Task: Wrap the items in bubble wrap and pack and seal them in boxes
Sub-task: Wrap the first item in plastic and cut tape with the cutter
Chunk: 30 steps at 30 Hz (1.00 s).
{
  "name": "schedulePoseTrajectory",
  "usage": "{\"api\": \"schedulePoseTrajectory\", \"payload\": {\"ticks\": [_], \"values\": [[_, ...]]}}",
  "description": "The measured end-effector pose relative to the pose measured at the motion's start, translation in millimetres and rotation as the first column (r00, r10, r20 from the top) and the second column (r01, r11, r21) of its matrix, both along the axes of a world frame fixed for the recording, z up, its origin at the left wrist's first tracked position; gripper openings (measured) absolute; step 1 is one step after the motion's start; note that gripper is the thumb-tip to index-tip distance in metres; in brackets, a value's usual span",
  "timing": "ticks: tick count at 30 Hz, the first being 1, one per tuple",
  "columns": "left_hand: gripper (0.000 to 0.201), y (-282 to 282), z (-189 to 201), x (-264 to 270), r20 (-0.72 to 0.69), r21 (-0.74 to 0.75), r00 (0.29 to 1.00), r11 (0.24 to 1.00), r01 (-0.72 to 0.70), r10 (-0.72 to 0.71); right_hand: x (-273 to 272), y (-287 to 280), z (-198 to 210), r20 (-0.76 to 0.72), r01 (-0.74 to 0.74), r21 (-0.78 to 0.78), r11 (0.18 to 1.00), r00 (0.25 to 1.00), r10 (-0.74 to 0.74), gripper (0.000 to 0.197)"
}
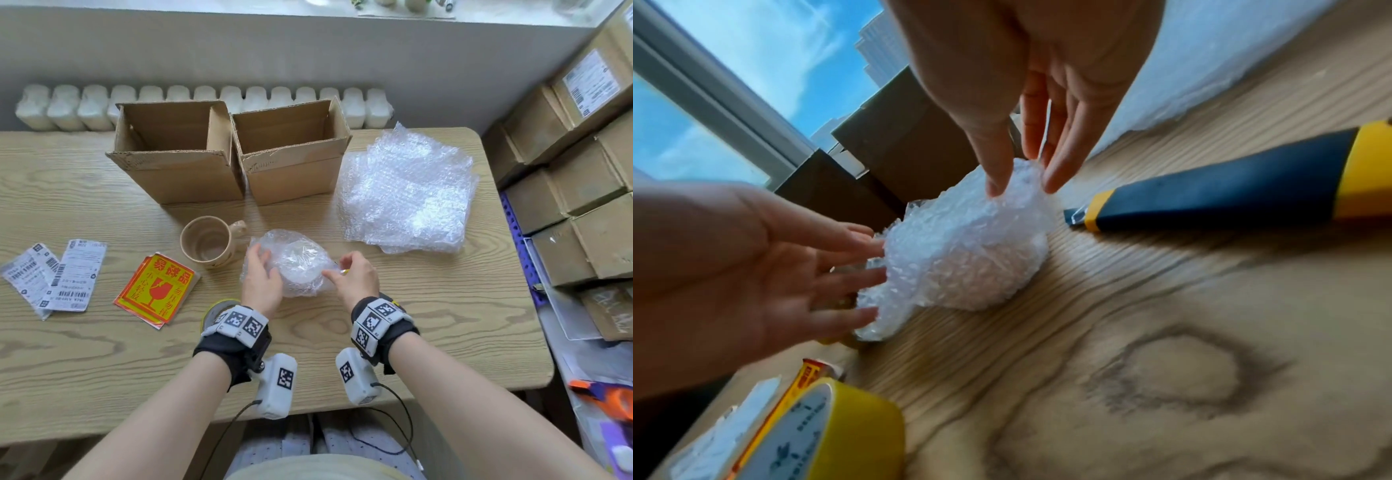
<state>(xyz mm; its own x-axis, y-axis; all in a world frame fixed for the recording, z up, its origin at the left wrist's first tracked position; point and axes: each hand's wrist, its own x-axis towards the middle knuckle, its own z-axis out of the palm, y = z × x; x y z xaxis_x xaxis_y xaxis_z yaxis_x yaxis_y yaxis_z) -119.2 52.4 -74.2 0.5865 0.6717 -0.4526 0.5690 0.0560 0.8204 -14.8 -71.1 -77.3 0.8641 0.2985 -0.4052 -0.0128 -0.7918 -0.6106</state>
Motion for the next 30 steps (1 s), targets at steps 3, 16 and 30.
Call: {"api": "schedulePoseTrajectory", "payload": {"ticks": [3, 16, 30], "values": [[0.057, 11.1, -3.2, 5.7, -0.008, 0.008, 0.999, 0.999, -0.049, 0.049, -0.2, 3.3, -2.9, -0.096, 0.005, 0.116, 0.993, 0.995, 0.006, 0.040], [0.094, 44.7, -7.4, 20.7, -0.439, 0.195, 0.750, 0.763, 0.616, -0.494, 18.2, 8.2, -6.6, -0.326, -0.177, 0.313, 0.933, 0.903, 0.280, 0.068], [0.037, 50.4, 10.1, 20.9, -0.255, 0.238, 0.837, 0.807, 0.540, -0.485, 37.1, 6.3, 11.5, -0.456, 0.044, 0.471, 0.881, 0.867, 0.200, 0.054]]}}
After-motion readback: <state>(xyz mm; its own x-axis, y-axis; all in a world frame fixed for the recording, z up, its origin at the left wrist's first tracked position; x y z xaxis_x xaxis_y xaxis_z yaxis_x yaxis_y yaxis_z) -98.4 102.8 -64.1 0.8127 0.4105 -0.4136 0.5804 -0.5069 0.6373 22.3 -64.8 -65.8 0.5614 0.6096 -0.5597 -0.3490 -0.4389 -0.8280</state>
